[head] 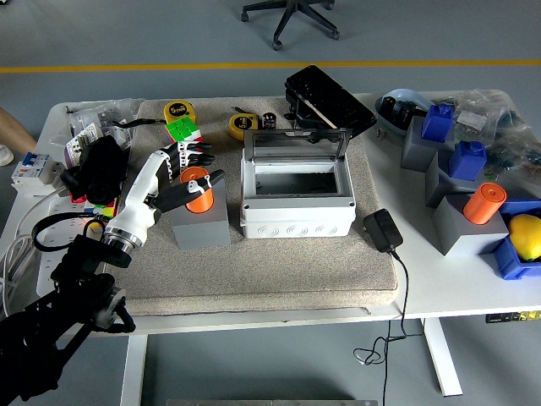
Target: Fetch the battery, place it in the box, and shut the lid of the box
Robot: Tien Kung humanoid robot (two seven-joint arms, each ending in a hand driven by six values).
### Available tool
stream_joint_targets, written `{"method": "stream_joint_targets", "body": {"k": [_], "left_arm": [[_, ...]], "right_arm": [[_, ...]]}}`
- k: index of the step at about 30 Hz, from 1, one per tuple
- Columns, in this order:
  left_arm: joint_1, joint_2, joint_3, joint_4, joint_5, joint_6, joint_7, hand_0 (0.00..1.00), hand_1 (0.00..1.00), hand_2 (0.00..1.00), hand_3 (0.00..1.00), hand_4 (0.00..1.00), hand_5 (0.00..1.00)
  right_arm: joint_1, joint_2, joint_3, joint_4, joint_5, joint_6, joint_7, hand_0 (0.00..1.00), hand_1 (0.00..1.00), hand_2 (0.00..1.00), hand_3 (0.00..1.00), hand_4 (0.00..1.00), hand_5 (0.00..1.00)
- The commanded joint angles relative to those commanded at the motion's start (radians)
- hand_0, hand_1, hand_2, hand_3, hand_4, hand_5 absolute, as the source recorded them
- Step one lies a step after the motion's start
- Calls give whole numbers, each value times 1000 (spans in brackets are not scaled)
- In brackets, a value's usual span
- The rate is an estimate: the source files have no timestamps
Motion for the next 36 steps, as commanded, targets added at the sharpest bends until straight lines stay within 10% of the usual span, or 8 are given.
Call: {"method": "stream_joint_targets", "body": {"k": [6,7,13,36], "left_arm": [[-20,-10,33,33,-17,18,-5,644,668,624,682,998,245],[-23,-13,37,37,-18,19,-4,505,604,603,631,998,105],[-39,-24,60,63,-29,15,8,463,528,552,587,980,28],[-82,-72,68,142,-160,0,20,321,316,289,282,803,2]], "right_arm": [[3,-1,2,1,0,-1,1,674,651,680,557,886,436],[3,-1,3,1,-1,-1,1,673,652,680,557,887,434],[3,-1,1,1,1,0,1,674,652,681,557,887,436],[4,0,-4,2,3,-3,6,675,651,680,557,888,435]]}}
